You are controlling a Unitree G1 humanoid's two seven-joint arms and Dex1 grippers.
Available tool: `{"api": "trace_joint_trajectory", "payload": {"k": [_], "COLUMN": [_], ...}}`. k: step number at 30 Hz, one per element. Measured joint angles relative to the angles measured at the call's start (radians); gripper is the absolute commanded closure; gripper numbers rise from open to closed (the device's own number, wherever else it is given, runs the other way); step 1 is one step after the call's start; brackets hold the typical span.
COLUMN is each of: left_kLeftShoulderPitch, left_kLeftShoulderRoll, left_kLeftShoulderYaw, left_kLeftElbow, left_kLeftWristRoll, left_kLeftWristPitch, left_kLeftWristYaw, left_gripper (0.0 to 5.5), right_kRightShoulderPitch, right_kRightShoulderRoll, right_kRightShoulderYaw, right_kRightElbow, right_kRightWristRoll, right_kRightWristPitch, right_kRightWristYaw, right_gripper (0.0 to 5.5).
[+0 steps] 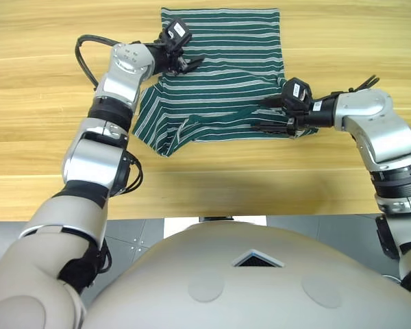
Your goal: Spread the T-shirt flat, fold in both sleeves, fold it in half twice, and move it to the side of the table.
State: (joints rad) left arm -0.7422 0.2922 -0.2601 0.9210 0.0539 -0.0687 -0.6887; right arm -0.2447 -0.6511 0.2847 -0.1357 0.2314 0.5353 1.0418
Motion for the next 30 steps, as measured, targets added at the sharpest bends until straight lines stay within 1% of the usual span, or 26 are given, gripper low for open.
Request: {"api": "trace_joint_trajectory", "payload": {"k": [9,14,15,18,21,27,30], "left_kLeftShoulderPitch": [-0.014,-0.014,-0.014,-0.014,-0.014,-0.013,-0.013], "left_kLeftShoulderRoll": [-0.035,-0.051,-0.052,-0.054,-0.056,-0.068,-0.072], "left_kLeftShoulderYaw": [0.003,0.004,0.004,0.004,0.004,0.004,0.004], "left_kLeftElbow": [0.038,0.040,0.040,0.040,0.044,0.045,0.045], "left_kLeftWristRoll": [0.035,0.037,0.037,0.038,0.039,0.039,0.039], "left_kLeftWristPitch": [-0.024,-0.025,-0.024,-0.024,-0.024,-0.023,-0.023], "left_kLeftWristYaw": [-0.002,-0.008,-0.008,-0.007,-0.002,-0.002,-0.004], "left_gripper": [2.19,2.15,2.15,2.15,2.15,2.15,2.15], "right_kRightShoulderPitch": [-0.037,-0.074,-0.074,-0.074,-0.074,-0.075,-0.076], "right_kRightShoulderRoll": [0.003,0.033,0.033,0.033,0.032,0.032,0.033], "right_kRightShoulderYaw": [0.111,0.114,0.113,0.113,0.113,0.113,0.113], "right_kRightElbow": [0.125,0.139,0.129,0.097,0.085,0.135,0.159], "right_kRightWristRoll": [-0.159,-0.179,-0.176,-0.156,-0.156,-0.201,-0.230], "right_kRightWristPitch": [-0.079,-0.078,-0.070,-0.048,-0.044,-0.063,-0.088], "right_kRightWristYaw": [-0.016,-0.024,-0.021,-0.004,-0.004,-0.032,-0.045], "right_gripper": [2.35,3.18,3.43,3.90,4.48,5.47,5.47]}}
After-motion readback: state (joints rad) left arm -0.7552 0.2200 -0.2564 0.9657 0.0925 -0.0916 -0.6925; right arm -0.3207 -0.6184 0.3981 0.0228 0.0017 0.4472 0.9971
